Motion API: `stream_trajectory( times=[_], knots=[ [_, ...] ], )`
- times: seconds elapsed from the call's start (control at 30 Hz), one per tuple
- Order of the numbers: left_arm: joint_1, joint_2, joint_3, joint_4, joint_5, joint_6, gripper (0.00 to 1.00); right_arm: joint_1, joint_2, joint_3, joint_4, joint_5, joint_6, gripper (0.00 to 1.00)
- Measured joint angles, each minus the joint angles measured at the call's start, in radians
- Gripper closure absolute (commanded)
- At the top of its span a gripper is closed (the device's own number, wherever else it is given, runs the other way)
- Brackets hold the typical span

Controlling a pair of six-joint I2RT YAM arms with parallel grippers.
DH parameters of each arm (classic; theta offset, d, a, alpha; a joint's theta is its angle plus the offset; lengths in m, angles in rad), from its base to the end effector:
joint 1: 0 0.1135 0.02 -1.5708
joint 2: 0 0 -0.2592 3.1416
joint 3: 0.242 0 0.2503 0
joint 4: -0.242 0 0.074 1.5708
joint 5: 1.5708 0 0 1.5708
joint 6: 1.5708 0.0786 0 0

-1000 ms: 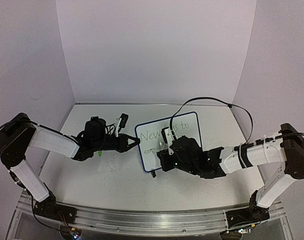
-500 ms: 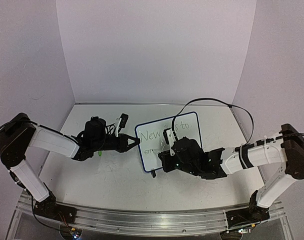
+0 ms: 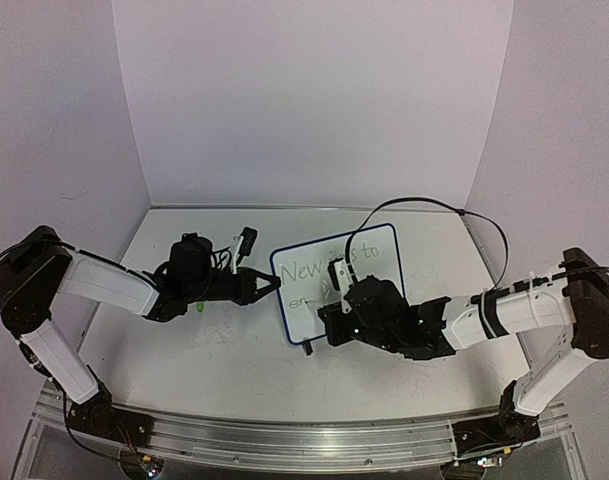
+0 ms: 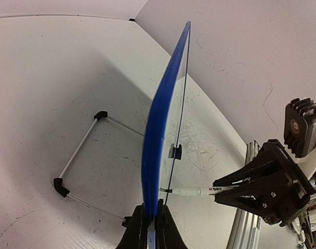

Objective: Write a sentence on the whiteboard

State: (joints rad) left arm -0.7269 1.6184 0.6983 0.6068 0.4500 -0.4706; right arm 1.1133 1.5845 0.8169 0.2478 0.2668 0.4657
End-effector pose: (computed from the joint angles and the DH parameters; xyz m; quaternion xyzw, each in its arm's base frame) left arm 0.2500 -0.2681 0.1708 0.2309 0.7651 -0.4722 0.3719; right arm 0.1821 0.3229 0.1727 -0.2095 0.8341 0.2720 0.4318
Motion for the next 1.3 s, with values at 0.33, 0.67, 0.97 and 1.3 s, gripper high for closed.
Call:
stream_trajectory(
  times=[0.33, 0.67, 0.97, 1.3],
  knots=[
    [0.000, 0.000, 0.000, 0.000, 0.000, 0.000, 1.00, 0.000, 0.000, 0.000, 0.000, 0.000, 0.002, 1.00],
    [0.000, 0.000, 0.000, 0.000, 0.000, 0.000, 1.00, 0.000, 0.000, 0.015, -0.001, 0.012, -0.020, 1.00],
    [0.000, -0.001, 0.000, 0.000, 0.000, 0.000, 1.00, -0.002, 0.000, 0.025, -0.003, 0.038, -0.020, 1.00],
    [0.000, -0.001, 0.000, -0.004, 0.000, 0.000, 1.00, -0.002, -0.001, 0.024, -0.016, 0.039, 0.001, 1.00]
  ],
)
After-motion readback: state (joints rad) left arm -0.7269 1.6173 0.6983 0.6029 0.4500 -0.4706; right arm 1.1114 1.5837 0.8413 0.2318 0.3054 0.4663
